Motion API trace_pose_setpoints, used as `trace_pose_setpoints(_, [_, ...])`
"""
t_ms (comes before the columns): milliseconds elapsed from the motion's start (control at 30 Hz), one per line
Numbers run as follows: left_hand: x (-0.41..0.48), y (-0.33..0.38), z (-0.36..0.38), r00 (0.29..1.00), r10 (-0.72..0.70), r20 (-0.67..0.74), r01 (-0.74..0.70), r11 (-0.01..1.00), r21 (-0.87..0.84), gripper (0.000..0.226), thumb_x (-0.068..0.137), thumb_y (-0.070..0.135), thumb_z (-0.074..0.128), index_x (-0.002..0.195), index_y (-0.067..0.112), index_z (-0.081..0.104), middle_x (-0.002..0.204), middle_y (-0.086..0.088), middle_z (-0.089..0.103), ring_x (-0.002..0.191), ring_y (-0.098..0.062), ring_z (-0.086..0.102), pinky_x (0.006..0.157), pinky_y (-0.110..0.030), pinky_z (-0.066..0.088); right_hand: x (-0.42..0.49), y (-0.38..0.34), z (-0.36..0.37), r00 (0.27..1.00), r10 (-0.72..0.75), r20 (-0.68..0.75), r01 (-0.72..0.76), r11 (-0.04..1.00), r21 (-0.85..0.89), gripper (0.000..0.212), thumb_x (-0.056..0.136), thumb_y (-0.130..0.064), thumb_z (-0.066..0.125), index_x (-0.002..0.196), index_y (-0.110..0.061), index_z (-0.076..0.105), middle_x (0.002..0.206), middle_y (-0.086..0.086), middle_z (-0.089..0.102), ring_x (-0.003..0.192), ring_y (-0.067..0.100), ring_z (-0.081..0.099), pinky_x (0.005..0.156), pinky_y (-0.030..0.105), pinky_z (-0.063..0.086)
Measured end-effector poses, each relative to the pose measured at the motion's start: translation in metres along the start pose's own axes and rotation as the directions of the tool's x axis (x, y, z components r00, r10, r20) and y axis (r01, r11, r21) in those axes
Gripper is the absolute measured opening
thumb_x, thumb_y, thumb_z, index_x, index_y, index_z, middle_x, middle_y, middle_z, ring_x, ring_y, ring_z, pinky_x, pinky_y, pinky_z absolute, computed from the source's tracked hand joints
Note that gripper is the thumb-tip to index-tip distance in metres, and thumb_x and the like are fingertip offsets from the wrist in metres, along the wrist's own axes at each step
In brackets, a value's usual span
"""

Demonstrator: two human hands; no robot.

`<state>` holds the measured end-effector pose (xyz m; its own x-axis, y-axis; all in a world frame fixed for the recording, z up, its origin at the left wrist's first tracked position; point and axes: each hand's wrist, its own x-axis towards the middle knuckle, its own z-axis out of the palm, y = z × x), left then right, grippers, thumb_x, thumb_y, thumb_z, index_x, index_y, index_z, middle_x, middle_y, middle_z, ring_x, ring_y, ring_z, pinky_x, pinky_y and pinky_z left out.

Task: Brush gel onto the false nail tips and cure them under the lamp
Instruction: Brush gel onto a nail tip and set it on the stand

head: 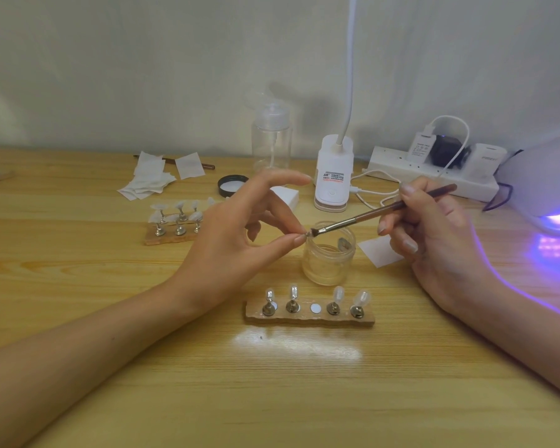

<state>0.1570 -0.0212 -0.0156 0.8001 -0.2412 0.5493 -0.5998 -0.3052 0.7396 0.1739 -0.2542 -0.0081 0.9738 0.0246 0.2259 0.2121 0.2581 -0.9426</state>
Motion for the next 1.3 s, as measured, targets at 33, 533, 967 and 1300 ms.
trace_pose_setpoints(33, [0.0000, 0.0000, 0.0002, 1.000, -0.001, 0.000, 0.001, 1.000, -0.001, 0.051, 0.088, 0.007, 0.076, 0.132, 0.022, 0.055, 0.085, 0.010, 0.072, 0.087, -0.011, 0.070, 0.061, -0.042, 0.041, 0.0005, 0.0005, -0.0006, 1.000, 0.008, -0.027, -0.008, 1.000, -0.008, 0.025, 0.097, -0.024, 0.053, 0.072, -0.024, 0.049, 0.057, 0.007, 0.064, 0.035, 0.008, 0.034, 0.040, 0.015, 0.029])
trace_pose_setpoints(533, [0.0000, 0.0007, -0.0005, 1.000, 0.005, 0.003, -0.005, 1.000, 0.009, 0.049, 0.088, 0.014, 0.074, 0.132, 0.023, 0.056, 0.085, 0.009, 0.073, 0.088, -0.013, 0.071, 0.060, -0.042, 0.042, -0.0001, 0.0008, -0.0033, 0.998, -0.055, -0.005, 0.055, 0.998, 0.040, 0.030, 0.103, -0.019, 0.045, 0.073, -0.023, 0.045, 0.058, 0.006, 0.064, 0.035, 0.007, 0.034, 0.040, 0.015, 0.030])
trace_pose_setpoints(967, [0.0000, 0.0017, 0.0001, 1.000, -0.007, 0.005, 0.007, 1.000, 0.005, 0.049, 0.087, 0.015, 0.073, 0.132, 0.025, 0.056, 0.084, 0.010, 0.072, 0.087, -0.012, 0.071, 0.060, -0.046, 0.041, -0.0002, 0.0020, -0.0041, 0.994, -0.096, 0.058, 0.093, 0.995, 0.041, 0.027, 0.097, -0.026, 0.051, 0.070, -0.026, 0.049, 0.060, 0.007, 0.065, 0.036, 0.009, 0.036, 0.040, 0.017, 0.028])
trace_pose_setpoints(1300, [0.0010, -0.0001, -0.0001, 0.998, -0.054, 0.026, 0.055, 0.996, -0.066, 0.065, 0.085, 0.014, 0.077, 0.143, 0.027, 0.051, 0.082, 0.008, 0.071, 0.083, -0.010, 0.070, 0.060, -0.045, 0.044, -0.0007, 0.0016, -0.0040, 0.995, -0.091, 0.034, 0.090, 0.996, 0.013, 0.027, 0.101, -0.023, 0.048, 0.075, -0.021, 0.043, 0.060, 0.006, 0.065, 0.037, 0.009, 0.037, 0.040, 0.017, 0.028])
